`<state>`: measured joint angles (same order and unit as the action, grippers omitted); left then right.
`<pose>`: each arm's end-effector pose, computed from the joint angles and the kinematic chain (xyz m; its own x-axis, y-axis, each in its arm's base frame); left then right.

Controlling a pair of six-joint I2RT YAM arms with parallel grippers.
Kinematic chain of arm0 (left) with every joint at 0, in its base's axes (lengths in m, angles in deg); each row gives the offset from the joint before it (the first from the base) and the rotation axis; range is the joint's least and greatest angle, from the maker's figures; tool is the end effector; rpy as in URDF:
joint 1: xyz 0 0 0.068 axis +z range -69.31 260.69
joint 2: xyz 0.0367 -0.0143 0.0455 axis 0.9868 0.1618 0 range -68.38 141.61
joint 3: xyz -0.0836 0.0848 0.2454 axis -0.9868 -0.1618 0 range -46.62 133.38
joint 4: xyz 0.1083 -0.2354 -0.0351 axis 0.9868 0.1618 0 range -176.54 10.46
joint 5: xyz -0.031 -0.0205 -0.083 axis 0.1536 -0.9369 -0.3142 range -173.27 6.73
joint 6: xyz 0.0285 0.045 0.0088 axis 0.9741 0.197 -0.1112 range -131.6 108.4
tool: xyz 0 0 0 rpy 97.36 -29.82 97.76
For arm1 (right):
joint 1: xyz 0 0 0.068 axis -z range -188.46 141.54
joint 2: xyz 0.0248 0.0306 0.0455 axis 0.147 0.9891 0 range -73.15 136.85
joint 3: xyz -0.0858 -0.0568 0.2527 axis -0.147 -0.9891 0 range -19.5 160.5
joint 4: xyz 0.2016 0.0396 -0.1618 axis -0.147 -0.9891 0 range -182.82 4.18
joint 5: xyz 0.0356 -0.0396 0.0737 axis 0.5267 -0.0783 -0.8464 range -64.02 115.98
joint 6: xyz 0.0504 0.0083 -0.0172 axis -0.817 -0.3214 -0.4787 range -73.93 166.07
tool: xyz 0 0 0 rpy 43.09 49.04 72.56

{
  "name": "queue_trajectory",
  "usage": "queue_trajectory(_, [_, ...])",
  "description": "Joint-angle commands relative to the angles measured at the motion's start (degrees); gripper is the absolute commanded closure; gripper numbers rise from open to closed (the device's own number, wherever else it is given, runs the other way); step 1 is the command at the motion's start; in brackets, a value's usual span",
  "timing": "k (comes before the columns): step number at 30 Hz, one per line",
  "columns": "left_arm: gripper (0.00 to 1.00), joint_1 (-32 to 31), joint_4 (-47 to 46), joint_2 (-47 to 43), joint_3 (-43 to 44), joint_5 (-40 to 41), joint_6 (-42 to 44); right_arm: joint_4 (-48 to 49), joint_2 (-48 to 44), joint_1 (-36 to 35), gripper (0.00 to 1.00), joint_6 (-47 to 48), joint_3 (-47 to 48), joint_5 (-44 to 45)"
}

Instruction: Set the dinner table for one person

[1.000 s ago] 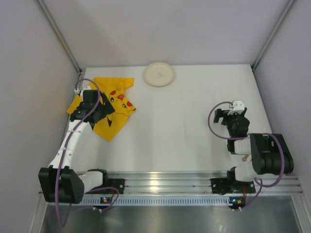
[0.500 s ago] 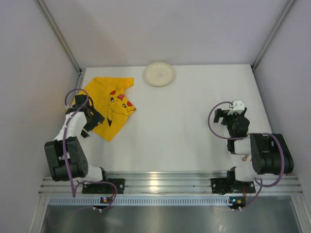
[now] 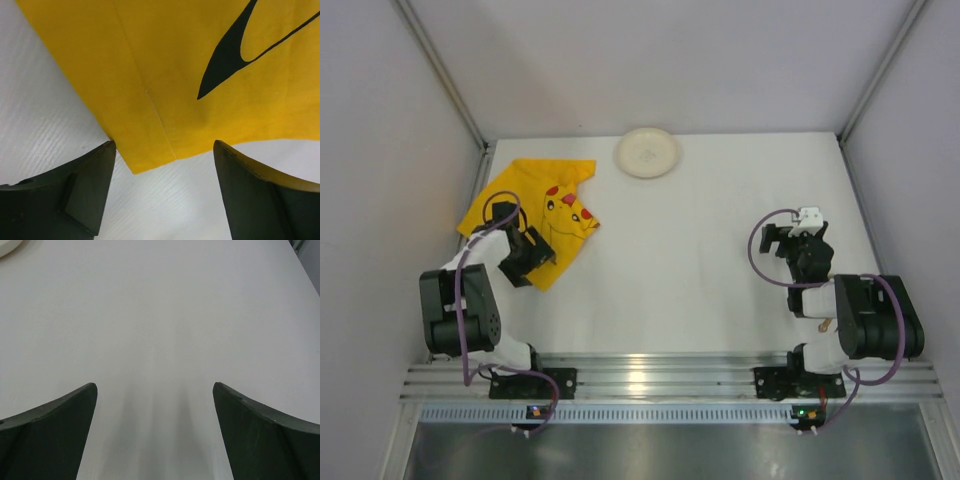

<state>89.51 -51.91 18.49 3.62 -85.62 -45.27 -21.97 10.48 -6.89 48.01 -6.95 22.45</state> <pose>0.2703 0.0405 0.1752 -0.7011 -0.6694 -0.2456 -0.6356 0.7428 -0.2103 0.2356 -0.0042 0.1498 -0.1245 -0.0303 -0.9918 -0.0380 0.9989 -0.0258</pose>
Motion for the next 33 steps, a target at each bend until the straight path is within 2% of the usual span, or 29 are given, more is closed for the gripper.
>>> queue_trajectory(1, [0.19,-3.01,-1.41,2.68,-0.23,0.32,1.15,3.64,-0.4,-0.24,0.0,0.18,1.77,-0.69])
queue_trajectory(4, [0.28,-5.21,-1.76,4.44,-0.14,1.82,1.24,3.73,-0.4,-0.24,0.0,0.18,1.77,-0.78])
queue_trajectory(5, [0.38,-5.39,-1.85,5.41,-0.05,1.82,1.33,3.73,-0.4,-0.16,0.0,0.18,1.77,-0.69])
queue_trajectory(7, [0.5,-5.57,-2.02,6.55,0.21,1.82,1.76,2.69,-0.4,-0.33,0.0,0.0,2.29,0.44])
queue_trajectory(8, [0.63,-5.57,-2.11,6.91,0.21,1.82,1.94,1.72,-0.58,-0.77,0.0,-0.78,2.64,2.89])
queue_trajectory(9, [0.69,-5.57,-2.2,7.0,0.21,1.82,2.12,1.28,-0.67,-1.12,0.0,-0.88,2.91,7.44])
queue_trajectory(12, [1.0,-5.48,-1.68,7.08,0.21,4.54,2.82,-7.39,-4.61,-4.72,0.0,2.01,6.41,6.62])
queue_trajectory(13, [1.0,-5.57,-1.06,6.56,0.39,5.59,3.0,-19.0,-8.02,-5.42,0.0,2.63,11.74,6.95])
queue_trajectory(15, [1.0,-5.48,1.83,5.33,1.44,7.35,3.08,-28.66,-9.98,-7.53,0.0,0.55,17.91,8.37])
queue_trajectory(16, [1.0,-5.48,3.32,3.33,2.14,10.75,2.82,-36.09,-11.03,-7.97,0.0,-1.13,24.29,6.8])
queue_trajectory(18, [1.0,-5.13,9.01,-0.71,4.33,16.47,1.16,-41.16,-11.39,-11.47,0.0,-7.1,30.22,4.68])
queue_trajectory(19, [1.0,-5.04,10.62,-7.18,4.86,23.98,-0.76,-43.79,-11.48,-13.32,0.0,-7.9,35.21,4.15])
queue_trajectory(22, [1.0,-4.16,14.03,-17.06,5.56,28.18,-1.92,-40.68,-9.82,-20.71,0.0,-10.35,39.46,1.97])
queue_trajectory(23, [1.0,-4.16,15.54,-16.39,7.66,27.84,-1.93,-40.04,-8.33,-20.9,0.0,-24.21,40.08,-0.49])
queue_trajectory(25, [1.0,-3.72,16.17,-16.9,6.63,27.66,-2.8,-39.69,-3.51,-20.46,0.0,-42.54,41.57,-3.74])
queue_trajectory(26, [1.0,-3.72,15.04,-17.87,3.93,26.1,-2.72,-37.77,4.44,-20.37,0.0,-49.07,43.76,-9.94])
queue_trajectory(27, [1.0,-3.46,13.55,-19.01,2.77,24.95,-2.54,-38.8,9.3,-21.5,0.0,-50.18,47.7,-21.49])
queue_trajectory(28, [1.0,-3.37,13.18,-20.41,2.15,23.72,-2.28,-52.64,17.97,-23.25,0.0,-49.84,59.74,-23.61])
queue_trajectory(31, [1.0,-3.28,13.35,-20.95,1.53,18.18,-1.32,-68.2,27.86,-31.43,0.0,-39.32,76.5,-21.27])
queue_trajectory(33, [1.0,-3.28,14.49,-20.95,1.88,15.03,-1.66,-70.0,31.57,-34.5,0.0,-40.07,81.55,-19.32])
